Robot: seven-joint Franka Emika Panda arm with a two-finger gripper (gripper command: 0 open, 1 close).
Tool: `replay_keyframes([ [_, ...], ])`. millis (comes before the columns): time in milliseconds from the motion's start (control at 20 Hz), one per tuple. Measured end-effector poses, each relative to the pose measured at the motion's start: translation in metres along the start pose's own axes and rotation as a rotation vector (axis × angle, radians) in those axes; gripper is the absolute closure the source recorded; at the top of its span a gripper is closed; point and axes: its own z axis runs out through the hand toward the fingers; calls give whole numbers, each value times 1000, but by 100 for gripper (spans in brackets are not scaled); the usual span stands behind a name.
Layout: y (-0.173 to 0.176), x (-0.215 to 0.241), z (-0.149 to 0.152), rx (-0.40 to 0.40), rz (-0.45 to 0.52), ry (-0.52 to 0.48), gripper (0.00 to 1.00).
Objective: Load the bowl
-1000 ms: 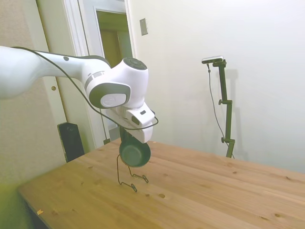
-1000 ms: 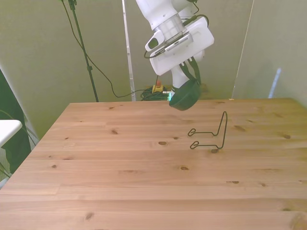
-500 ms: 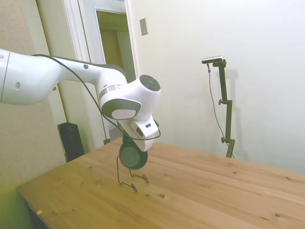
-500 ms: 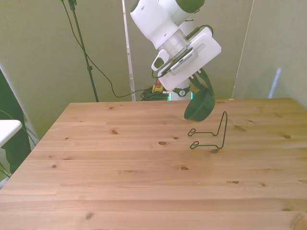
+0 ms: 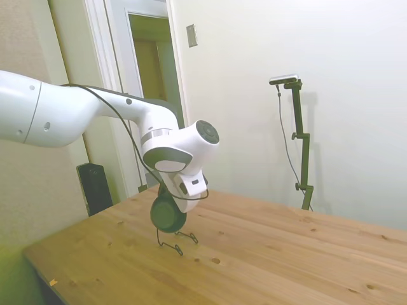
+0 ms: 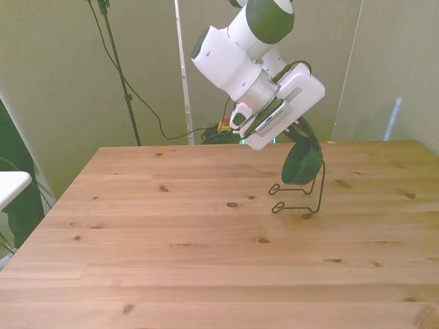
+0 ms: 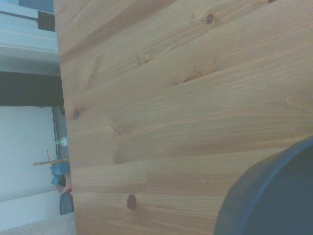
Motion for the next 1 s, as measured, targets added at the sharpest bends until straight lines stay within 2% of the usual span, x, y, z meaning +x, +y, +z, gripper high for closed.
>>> replay_keyframes([
  [250, 8, 21, 8, -2, 11, -12, 100],
  [550, -3, 28, 22, -12, -45, -26, 100],
  [1000, 4, 37, 32, -24, -25, -37, 100],
])
